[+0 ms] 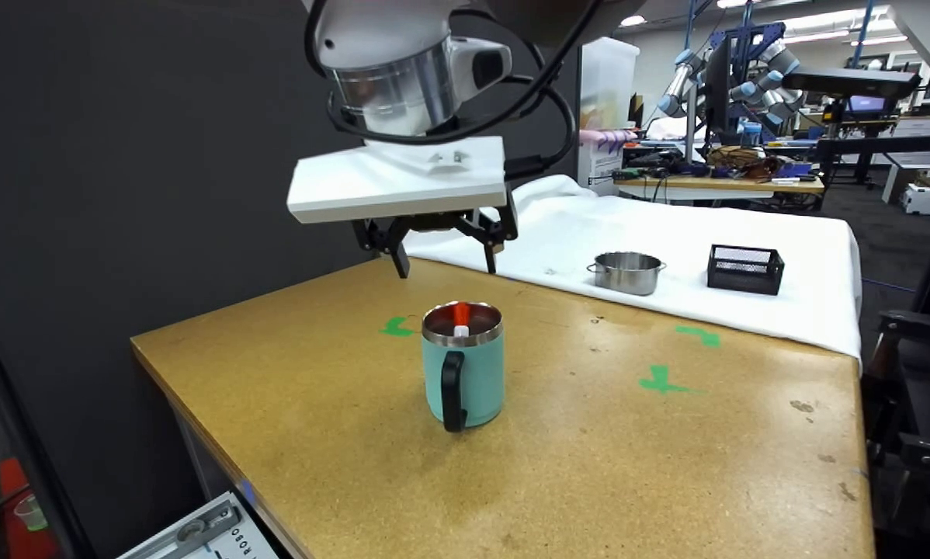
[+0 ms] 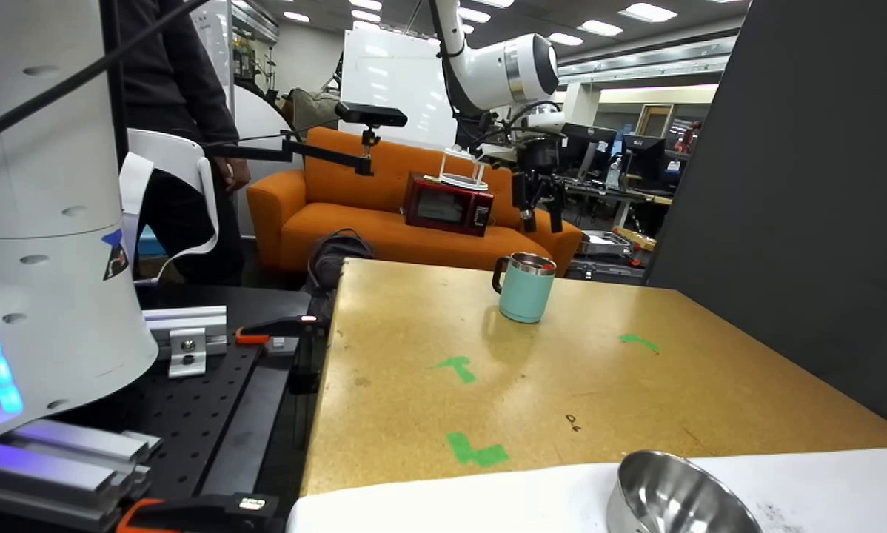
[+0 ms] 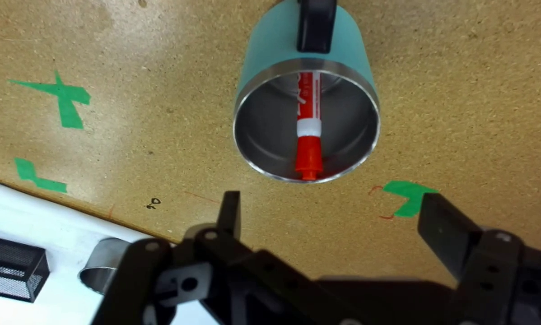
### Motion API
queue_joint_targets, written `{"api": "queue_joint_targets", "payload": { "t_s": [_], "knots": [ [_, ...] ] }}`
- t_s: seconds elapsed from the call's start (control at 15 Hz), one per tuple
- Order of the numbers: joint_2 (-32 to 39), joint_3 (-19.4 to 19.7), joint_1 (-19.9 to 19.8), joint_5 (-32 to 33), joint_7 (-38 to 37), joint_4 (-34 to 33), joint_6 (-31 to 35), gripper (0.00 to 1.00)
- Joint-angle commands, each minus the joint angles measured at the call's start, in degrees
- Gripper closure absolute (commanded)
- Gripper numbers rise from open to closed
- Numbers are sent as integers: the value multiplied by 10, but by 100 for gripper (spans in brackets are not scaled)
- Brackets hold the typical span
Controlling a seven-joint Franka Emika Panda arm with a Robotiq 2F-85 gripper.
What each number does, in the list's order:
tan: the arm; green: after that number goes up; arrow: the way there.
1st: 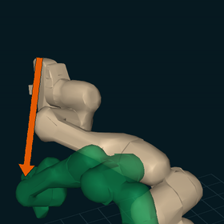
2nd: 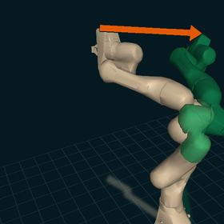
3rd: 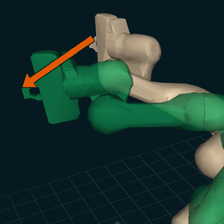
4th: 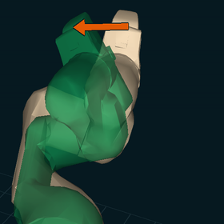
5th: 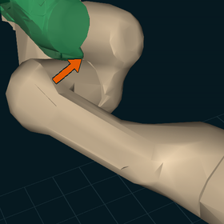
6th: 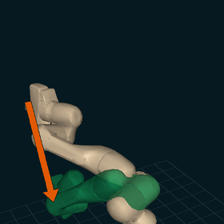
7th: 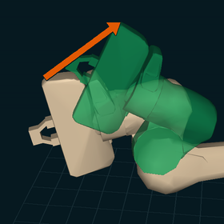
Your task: Remove the red marker from the thermos
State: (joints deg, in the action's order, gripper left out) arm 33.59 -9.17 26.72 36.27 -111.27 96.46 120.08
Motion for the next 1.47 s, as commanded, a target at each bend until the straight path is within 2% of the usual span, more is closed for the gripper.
{"api": "queue_joint_targets", "payload": {
  "t_s": [0.0,0.07,0.13,0.2,0.27,0.4,0.53,0.6,0.73,0.8,0.87,1.13,1.4],
  "knots": [
    [-18,9,1,-14,7,35,22,6],
    [-18,10,0,-14,5,39,21,9],
    [-18,10,-1,-15,5,43,22,24],
    [-17,11,-2,-15,4,47,24,27],
    [-16,12,-3,-15,5,50,25,36],
    [-14,15,-4,-14,5,55,30,44],
    [-12,18,-4,-12,5,57,39,44],
    [-11,19,-3,-12,5,58,43,35],
    [-10,19,1,-9,4,55,46,33],
    [-9,19,3,-8,5,52,49,28],
    [-9,19,7,-7,4,50,52,28],
    [-8,18,16,-7,5,45,53,42],
    [-8,18,21,-11,2,44,48,32]
  ]
}}
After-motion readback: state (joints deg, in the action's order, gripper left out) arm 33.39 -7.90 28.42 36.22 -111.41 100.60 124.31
